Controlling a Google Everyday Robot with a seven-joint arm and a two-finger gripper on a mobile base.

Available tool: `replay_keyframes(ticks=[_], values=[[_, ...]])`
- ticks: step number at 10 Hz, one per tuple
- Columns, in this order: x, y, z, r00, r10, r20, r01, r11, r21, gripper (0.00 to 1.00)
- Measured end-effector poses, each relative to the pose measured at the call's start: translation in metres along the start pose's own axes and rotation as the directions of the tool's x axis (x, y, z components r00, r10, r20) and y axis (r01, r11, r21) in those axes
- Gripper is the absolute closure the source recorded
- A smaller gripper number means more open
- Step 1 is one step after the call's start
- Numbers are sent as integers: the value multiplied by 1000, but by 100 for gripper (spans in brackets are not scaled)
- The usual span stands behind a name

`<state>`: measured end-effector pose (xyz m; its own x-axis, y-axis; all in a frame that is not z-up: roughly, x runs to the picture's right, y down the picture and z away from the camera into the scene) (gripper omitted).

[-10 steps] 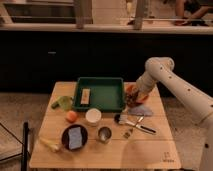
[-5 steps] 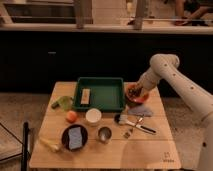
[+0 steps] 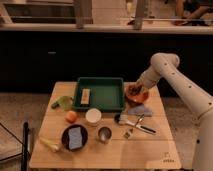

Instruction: Place grapes in red bowl

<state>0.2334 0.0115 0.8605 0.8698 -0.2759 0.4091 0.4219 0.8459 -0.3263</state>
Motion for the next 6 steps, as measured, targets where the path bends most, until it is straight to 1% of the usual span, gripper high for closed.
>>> replay_keyframes(ticks=[3,6], values=[[5,-3,8,1000,9,1,-9,999,32,100],[10,-3,13,999,42,-21,-40,996,81,100]])
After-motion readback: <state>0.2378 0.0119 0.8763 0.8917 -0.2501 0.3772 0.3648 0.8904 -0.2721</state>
